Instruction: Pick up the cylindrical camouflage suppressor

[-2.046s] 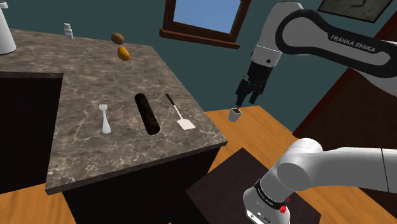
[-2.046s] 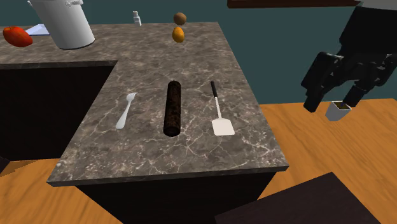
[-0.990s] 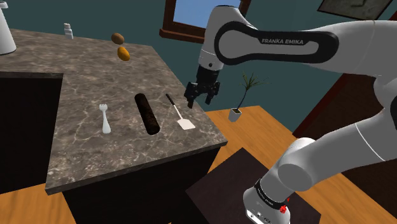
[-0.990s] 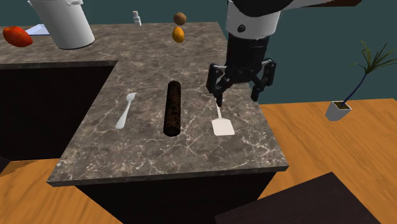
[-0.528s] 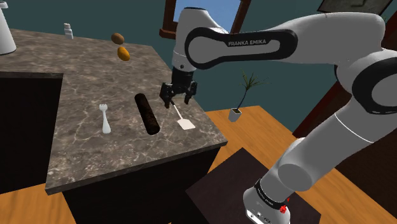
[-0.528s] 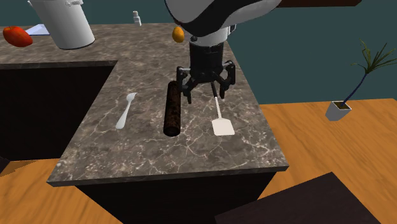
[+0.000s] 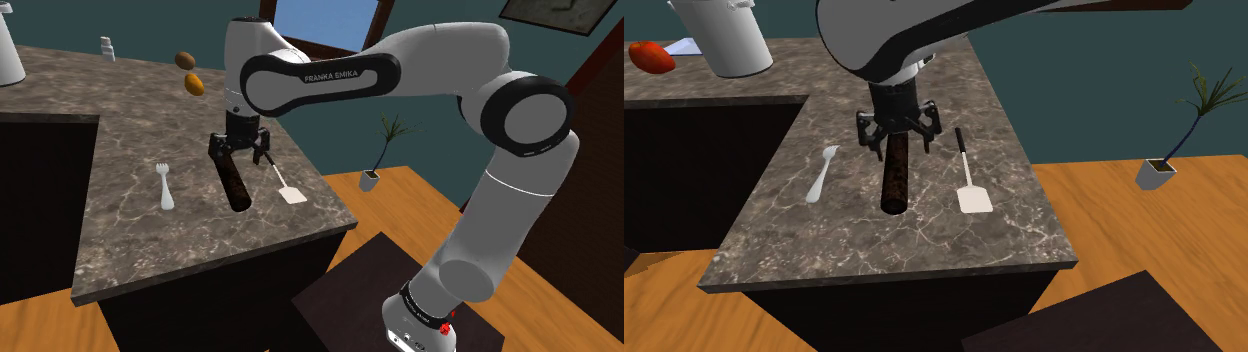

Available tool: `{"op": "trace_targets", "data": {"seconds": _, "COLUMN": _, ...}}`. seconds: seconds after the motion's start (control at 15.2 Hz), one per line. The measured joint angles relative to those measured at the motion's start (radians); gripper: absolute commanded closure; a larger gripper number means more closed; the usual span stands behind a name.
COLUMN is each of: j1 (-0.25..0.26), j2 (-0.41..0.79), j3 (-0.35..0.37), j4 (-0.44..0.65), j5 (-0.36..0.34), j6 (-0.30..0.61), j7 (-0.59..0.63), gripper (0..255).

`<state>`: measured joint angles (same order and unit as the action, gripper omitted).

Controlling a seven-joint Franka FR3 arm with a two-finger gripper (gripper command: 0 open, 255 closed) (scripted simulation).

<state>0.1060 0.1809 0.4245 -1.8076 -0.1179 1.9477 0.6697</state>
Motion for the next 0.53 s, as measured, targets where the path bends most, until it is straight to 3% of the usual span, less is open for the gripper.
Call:
{"op": "trace_targets", "data": {"seconds": 0.2, "j1": 0.023, "j2": 0.075, "j3": -0.001, "j4": 0.064, "j5": -0.04, "j6": 0.003, "j7": 0.034, "gripper": 0}}
{"op": "trace_targets", "data": {"seconds": 0.53, "j1": 0.028, "j2": 0.104, "j3": -0.004, "j4": 0.037, "j5": -0.057, "j6": 0.056, "j7": 0.049, "gripper": 0}}
